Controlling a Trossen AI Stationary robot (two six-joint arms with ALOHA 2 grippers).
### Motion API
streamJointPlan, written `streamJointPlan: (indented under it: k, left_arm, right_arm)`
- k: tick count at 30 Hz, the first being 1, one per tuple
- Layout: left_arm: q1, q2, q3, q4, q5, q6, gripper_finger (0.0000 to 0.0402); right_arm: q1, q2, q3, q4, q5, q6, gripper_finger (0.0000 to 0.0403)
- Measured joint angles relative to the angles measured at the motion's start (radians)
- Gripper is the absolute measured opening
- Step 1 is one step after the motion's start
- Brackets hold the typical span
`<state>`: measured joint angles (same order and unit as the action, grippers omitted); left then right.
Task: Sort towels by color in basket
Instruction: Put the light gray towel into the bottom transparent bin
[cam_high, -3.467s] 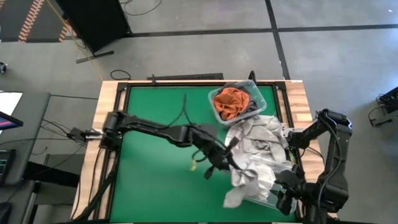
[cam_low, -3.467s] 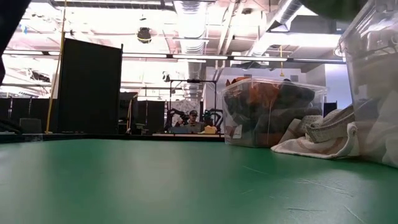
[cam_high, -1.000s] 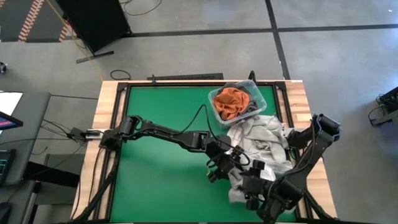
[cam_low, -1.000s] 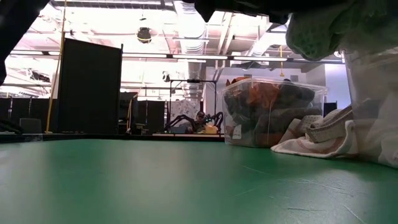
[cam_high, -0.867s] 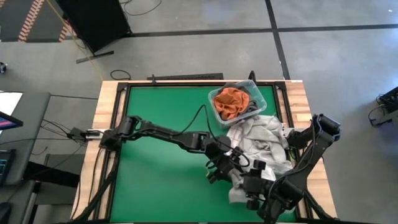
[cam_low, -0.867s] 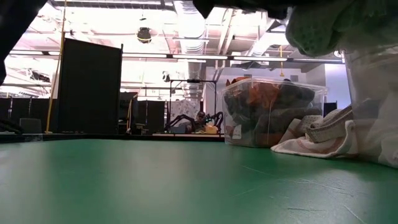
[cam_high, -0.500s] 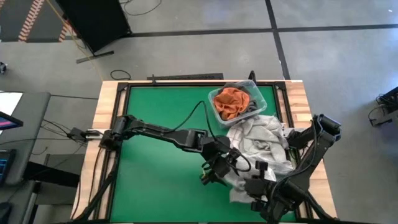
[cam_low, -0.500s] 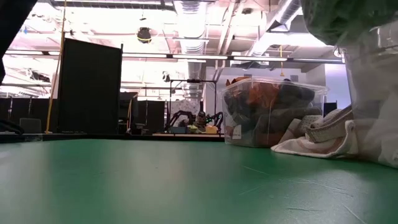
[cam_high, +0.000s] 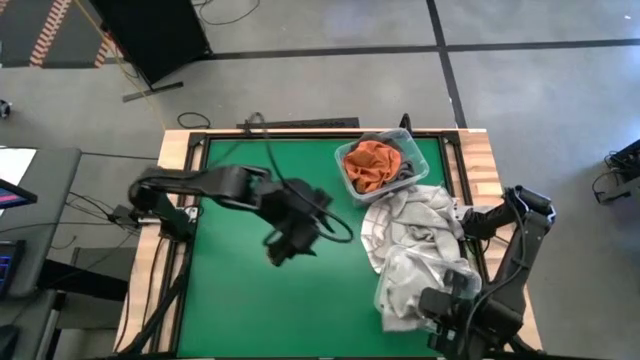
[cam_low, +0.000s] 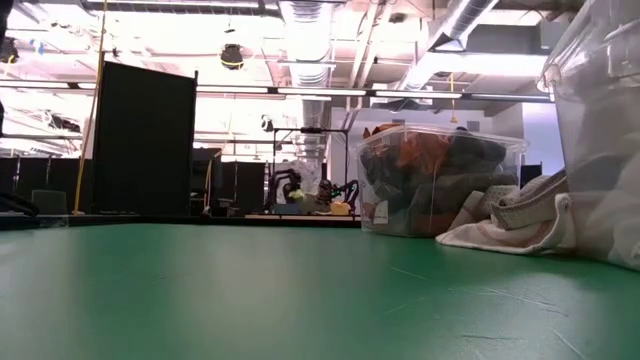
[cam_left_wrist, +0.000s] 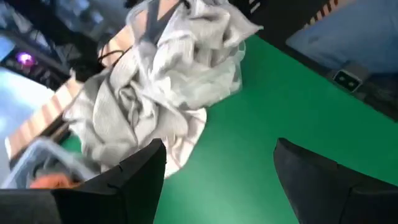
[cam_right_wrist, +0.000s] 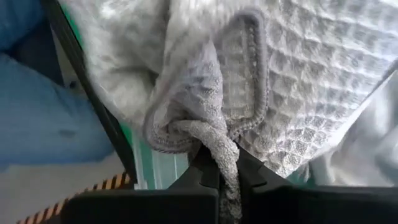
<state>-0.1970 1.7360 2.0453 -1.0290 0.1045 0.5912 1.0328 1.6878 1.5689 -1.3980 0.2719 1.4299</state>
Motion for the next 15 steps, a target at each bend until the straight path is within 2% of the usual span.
streamJointPlan:
  k: [8,15]
  left_arm:
    - [0.0,-0.093,-0.049,-0.193,-0.065,-0.147,0.0284]
    - [0.0,-0.114,-0.185,-0.217,-0.092,-0.184,0.0284]
  right_arm:
    - [-0.049,0.0,-0.133,0.082,-0.258,0.039,0.0027]
    - [-0.102,0.0,-0.281,0.183,-0.418,-0.008,0.0033]
